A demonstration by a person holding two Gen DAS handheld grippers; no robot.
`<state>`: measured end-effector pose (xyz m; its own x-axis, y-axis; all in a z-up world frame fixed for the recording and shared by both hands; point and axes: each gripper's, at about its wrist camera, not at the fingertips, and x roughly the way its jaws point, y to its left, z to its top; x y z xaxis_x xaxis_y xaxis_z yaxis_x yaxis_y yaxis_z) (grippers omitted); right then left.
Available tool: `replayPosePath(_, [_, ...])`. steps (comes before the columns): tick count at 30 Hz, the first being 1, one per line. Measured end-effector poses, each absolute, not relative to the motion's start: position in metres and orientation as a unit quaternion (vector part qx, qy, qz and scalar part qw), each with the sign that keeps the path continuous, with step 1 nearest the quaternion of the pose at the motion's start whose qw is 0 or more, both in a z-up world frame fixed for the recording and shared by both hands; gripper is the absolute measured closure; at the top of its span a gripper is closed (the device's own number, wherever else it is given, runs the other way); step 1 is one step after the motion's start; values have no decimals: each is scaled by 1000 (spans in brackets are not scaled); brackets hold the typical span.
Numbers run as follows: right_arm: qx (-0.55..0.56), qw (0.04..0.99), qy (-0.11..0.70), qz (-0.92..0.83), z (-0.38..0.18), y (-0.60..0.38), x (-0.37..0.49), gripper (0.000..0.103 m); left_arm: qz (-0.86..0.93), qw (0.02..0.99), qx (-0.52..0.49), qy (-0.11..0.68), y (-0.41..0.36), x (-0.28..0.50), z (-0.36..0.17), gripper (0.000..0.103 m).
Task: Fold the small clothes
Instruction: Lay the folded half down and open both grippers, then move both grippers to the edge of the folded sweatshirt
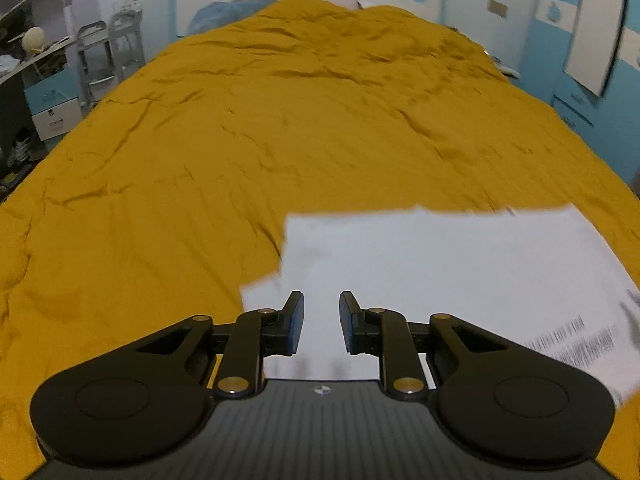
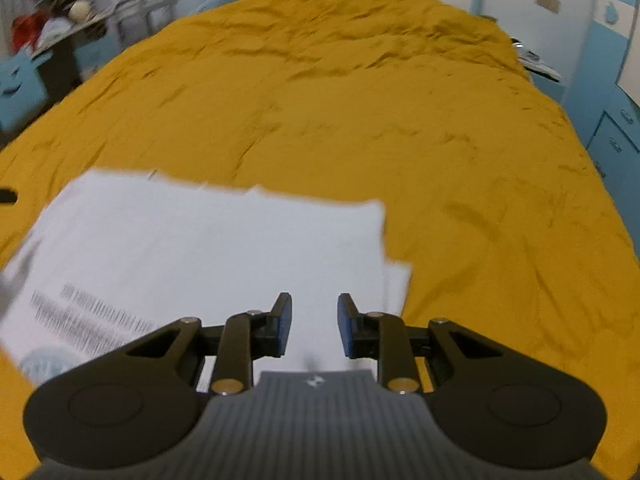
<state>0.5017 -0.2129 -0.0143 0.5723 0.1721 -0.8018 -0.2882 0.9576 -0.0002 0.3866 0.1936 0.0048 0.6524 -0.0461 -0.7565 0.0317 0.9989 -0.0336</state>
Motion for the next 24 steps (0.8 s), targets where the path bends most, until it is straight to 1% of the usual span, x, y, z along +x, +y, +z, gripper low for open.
replayPosePath(1, [-73, 882, 446, 134, -16, -210, 488, 82, -25, 907, -7, 421, 191, 376, 1, 78])
replayPosePath(3, [-85, 880, 447, 135, -22, -209, 463, 76, -29, 903, -5, 428, 187, 358, -7, 78])
replayPosePath(4, [-89, 880, 448, 132, -27, -209, 453, 75, -28, 902, -6, 431, 186, 348, -12, 78])
replayPosePath(8, [-94, 882, 451, 104, -52, -221, 418, 76, -12, 893, -30, 448, 192, 322, -38, 79])
replayPosePath(11, [-64, 878, 465, 92, -74, -234, 404, 76, 9, 886, -42, 461, 198, 311, -61, 81])
replayPosePath(13, [-50, 881, 463, 88, -85, -238, 398, 76, 14, 888, -38, 457, 198, 305, -71, 81])
replayPosePath(17, [-56, 889, 448, 81, -106, -236, 387, 76, 25, 892, -18, 451, 192, 301, -86, 82])
replayPosePath(20, [-54, 894, 437, 79, -116, -236, 380, 76, 31, 894, -20, 447, 190, 301, -90, 82])
replayPosePath(24, [-41, 893, 441, 78, -108, -241, 383, 76, 32, 893, -29, 448, 193, 298, -81, 82])
